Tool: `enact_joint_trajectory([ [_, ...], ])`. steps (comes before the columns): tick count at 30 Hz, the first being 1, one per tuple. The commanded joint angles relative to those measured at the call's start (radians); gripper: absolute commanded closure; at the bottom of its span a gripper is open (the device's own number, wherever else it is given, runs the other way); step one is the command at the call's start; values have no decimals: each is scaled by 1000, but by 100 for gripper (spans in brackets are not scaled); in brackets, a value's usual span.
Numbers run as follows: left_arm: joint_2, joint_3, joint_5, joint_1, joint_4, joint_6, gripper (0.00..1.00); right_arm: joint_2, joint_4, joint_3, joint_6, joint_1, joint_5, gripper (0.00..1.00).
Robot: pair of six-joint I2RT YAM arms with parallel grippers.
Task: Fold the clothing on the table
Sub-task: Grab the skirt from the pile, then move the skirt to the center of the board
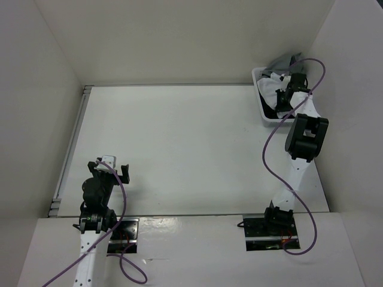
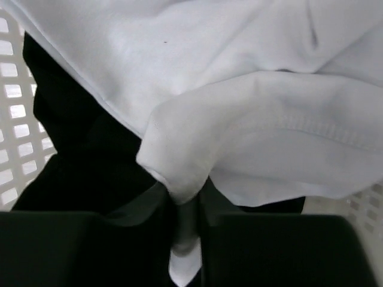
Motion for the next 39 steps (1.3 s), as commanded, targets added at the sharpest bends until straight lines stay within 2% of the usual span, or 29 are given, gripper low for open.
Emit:
enact_joint_trajectory([
  [1, -128, -43, -4, -3, 34, -10, 0, -127, 64, 6, 8, -25, -16, 85],
  [3, -128, -32, -4, -3, 43, -10, 0, -167, 55, 6, 8, -25, -16, 91],
  [7, -128, 0, -62, -3, 54, -74, 0, -297, 18, 15, 8, -25, -16, 94],
  [12, -128, 97, -84, -3, 45, -109, 0, -427, -65, 79, -1, 5, -36, 94],
  [15, -116, 172, -103, -3, 100, -132, 0, -507, -103, 115, -1, 40, -59, 95],
  [18, -46, 249, -103, -3, 109, -141, 0, -584, -157, 127, -19, 89, -90, 95],
  [21, 114, 400, -147, -3, 80, -169, 0, -670, -208, 103, -44, 215, -90, 95],
  [22, 220, 449, -167, -3, 45, -184, 0, -694, -221, 75, -57, 302, -90, 95],
  [24, 334, 626, -211, -3, -13, -229, 0, -775, -221, 40, -77, 401, -101, 95],
  [26, 497, 756, -221, -3, -133, -260, 0, -829, -232, -9, -91, 531, -146, 95],
  [27, 545, 819, -221, -3, -176, -273, 0, -851, -232, -10, -102, 542, -195, 95],
  [29, 686, 1021, -177, -3, -323, -263, 0, -888, -264, -26, -93, 506, -455, 95],
  [32, 712, 1080, -110, -3, -385, -231, 0, -929, -228, -117, -84, 466, -429, 92],
  [33, 712, 1080, -66, -3, -412, -221, 0, -954, -194, -199, -84, 466, -389, 89],
  [34, 697, 1080, -40, -3, -423, -211, 0, -967, -179, -245, -94, 456, -295, 79],
  [37, 685, 1071, 60, -3, -484, -179, 0, -1001, -102, -440, -94, 470, -98, 1],
  [38, 685, 1071, 83, -3, -506, -178, 0, -1012, -88, -479, -94, 470, 44, 1],
  [39, 685, 1045, 115, 6, -538, -166, 0, -1012, -88, -535, -94, 481, 104, 1],
])
